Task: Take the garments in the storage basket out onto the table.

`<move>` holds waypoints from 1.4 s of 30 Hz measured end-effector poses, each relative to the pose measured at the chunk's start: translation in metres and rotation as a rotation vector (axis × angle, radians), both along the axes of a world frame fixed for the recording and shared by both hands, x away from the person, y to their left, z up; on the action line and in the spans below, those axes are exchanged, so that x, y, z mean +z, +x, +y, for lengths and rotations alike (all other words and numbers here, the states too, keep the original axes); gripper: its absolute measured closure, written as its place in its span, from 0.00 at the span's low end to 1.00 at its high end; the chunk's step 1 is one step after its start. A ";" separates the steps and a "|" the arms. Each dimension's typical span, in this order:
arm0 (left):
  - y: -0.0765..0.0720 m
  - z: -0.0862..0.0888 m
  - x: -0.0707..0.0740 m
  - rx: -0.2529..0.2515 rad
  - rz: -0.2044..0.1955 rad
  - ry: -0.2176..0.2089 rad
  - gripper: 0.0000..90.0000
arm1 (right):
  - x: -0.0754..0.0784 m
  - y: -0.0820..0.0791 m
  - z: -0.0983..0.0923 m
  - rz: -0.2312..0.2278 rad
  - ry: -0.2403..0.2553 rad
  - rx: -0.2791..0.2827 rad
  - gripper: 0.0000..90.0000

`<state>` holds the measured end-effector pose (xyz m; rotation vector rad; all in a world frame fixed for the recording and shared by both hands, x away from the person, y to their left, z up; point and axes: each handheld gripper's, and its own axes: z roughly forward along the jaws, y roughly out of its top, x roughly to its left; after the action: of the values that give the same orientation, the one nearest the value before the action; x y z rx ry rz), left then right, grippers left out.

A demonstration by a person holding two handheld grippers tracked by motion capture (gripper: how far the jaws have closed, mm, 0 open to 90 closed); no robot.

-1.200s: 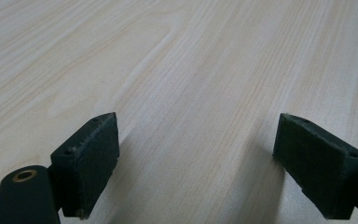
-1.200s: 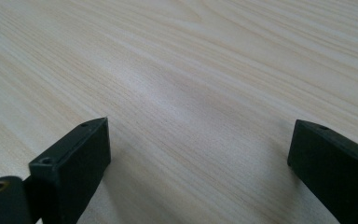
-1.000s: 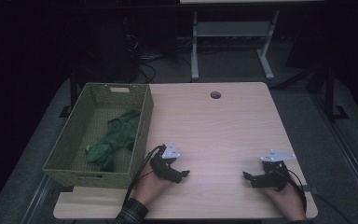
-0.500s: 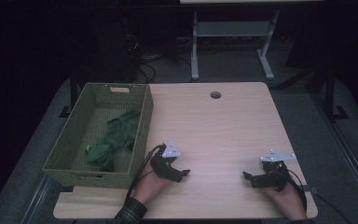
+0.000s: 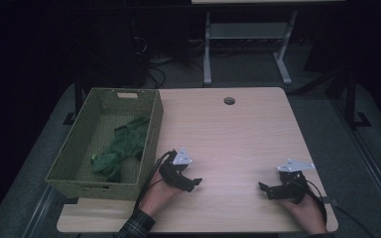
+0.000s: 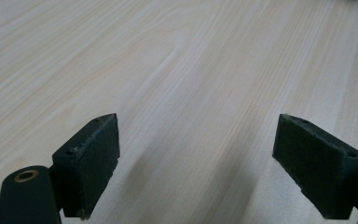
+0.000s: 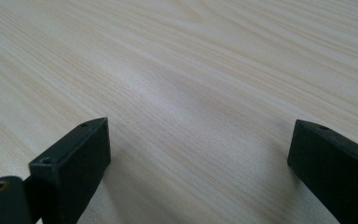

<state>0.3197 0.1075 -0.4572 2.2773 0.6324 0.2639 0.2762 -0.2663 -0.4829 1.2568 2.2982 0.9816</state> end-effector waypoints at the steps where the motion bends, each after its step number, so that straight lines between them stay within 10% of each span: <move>1: 0.000 0.000 0.001 -0.003 -0.001 0.002 0.15 | 0.000 0.000 0.000 -0.001 0.000 0.000 0.06; 42: 0.002 0.003 0.053 -0.023 -0.004 -0.032 0.16 | 0.000 0.000 0.000 0.004 0.002 -0.002 0.06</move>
<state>0.3218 0.1108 -0.4043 2.2514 0.6038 0.2450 0.2759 -0.2661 -0.4828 1.2625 2.2991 0.9814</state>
